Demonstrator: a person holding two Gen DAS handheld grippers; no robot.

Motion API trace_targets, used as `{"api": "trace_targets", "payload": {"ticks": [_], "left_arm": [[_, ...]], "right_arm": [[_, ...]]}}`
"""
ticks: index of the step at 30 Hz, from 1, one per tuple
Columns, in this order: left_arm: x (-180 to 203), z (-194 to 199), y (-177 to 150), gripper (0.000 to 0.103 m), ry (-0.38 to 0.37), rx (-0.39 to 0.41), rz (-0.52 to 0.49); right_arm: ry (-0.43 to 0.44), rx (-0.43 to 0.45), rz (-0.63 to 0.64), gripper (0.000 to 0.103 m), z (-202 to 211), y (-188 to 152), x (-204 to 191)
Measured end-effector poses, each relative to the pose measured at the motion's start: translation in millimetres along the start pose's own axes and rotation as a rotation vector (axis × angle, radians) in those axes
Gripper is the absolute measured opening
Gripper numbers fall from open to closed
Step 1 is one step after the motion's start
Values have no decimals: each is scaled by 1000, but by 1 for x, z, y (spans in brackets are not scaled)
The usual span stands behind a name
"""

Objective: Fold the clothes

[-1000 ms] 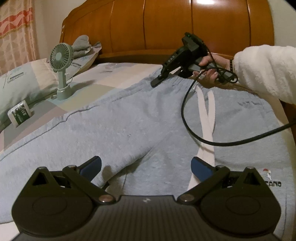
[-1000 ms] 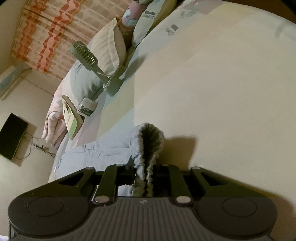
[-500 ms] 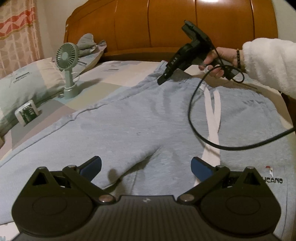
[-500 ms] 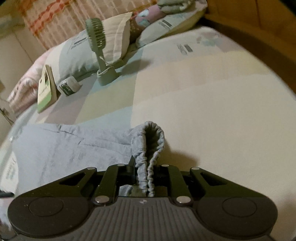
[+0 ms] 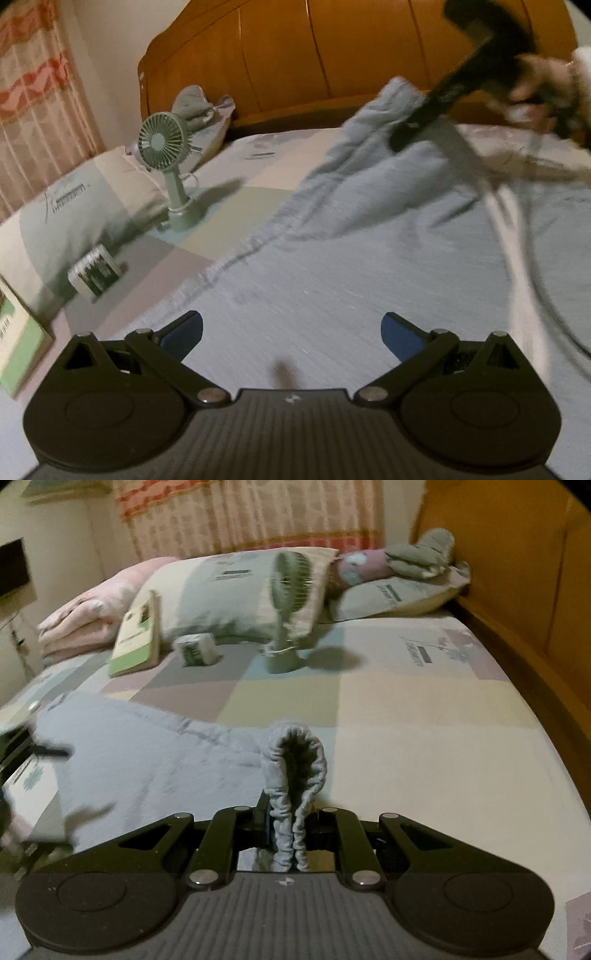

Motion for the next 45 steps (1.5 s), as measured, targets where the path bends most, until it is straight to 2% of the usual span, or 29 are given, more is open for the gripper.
{"api": "trace_targets", "payload": {"ticks": [3, 7, 19, 23, 31, 39, 45], "left_arm": [[2, -20, 5, 102, 29, -8, -79], [4, -37, 13, 102, 60, 20, -166], [-15, -79, 26, 102, 153, 38, -227], [-22, -93, 22, 102, 192, 13, -250], [-13, -92, 12, 102, 218, 25, -348], [-11, -83, 10, 102, 247, 70, -449], [3, -76, 15, 97, 286, 140, -622]], "right_arm": [[8, -6, 37, 17, 8, -8, -16], [16, -17, 89, 17, 13, -18, -34], [-28, -34, 357, 17, 24, -52, -90], [-48, -30, 459, 17, 29, -63, -110], [-85, -48, 668, 17, 37, -93, -137], [-150, -57, 834, 18, 32, -118, -143], [-201, -70, 948, 19, 26, -135, -145]]}}
Point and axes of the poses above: each gripper's, at about its wrist camera, not at the fingertips, and z roughly against the way its jaws point, x to its right, y to its top, the point moved 9 cm from there along -z, roughly the way its jaws point, and after that the axes turned 6 degrees about -z, right-handed, at the moved point
